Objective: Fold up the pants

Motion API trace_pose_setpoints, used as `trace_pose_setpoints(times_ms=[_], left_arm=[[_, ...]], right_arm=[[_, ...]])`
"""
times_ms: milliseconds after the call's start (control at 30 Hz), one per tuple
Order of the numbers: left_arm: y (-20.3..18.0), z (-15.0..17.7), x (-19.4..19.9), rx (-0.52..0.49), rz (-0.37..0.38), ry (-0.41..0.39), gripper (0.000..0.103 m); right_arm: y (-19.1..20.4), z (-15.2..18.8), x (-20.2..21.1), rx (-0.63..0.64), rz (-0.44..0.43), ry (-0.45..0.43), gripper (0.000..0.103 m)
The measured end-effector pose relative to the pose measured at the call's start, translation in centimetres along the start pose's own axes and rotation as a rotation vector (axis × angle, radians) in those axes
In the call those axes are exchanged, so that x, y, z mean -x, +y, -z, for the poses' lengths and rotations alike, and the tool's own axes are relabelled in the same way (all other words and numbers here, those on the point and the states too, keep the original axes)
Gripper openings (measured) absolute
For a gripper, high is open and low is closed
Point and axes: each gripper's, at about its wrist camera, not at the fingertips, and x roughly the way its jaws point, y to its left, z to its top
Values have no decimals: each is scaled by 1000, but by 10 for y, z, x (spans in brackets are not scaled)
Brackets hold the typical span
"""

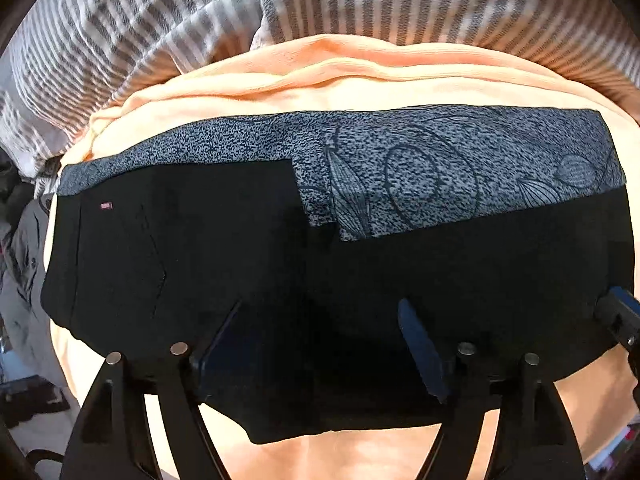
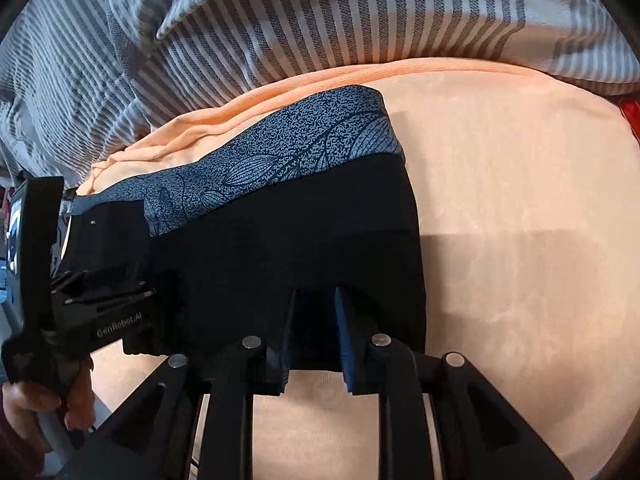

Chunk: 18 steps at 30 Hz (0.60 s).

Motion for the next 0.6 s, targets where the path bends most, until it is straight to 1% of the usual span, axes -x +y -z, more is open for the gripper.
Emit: trace_pose_setpoints(times_ms=[67,167,267,300,333,400,467,533,567,600], left_arm=[[-3,-3,0,-1,-8,2,79],[-8,-3,6,-2,-39,-7,79],[-15,0,11,22,-55,-17,79],[-16,1,12,33,-58,-19,81],[-17,2,12,44,-69,-21,84],[-14,-12,-1,61,-69,-19,85],[-11,-10,-6,75,-66,-16,85],[-12,-10,-6,66,-72,-20,85],[-12,-9,-7,59,-74,-25,85],[-10,-5,-3,53,-74,-30,85]], right_arm=[[-1,0,0,-6,-10,3,22],[-5,-2,-1,-14,-27,14,22],[-5,-4,-2,-1,-33,28,22],[-5,-5,-2,9,-32,34,22],[-5,-6,-3,15,-31,36,22],[-3,-6,-3,25,-30,40,22],[-2,-7,-4,32,-27,40,22],[-1,-7,-5,40,-27,34,24],[-1,-6,-4,45,-31,31,28],[1,-5,-3,52,-40,26,34]])
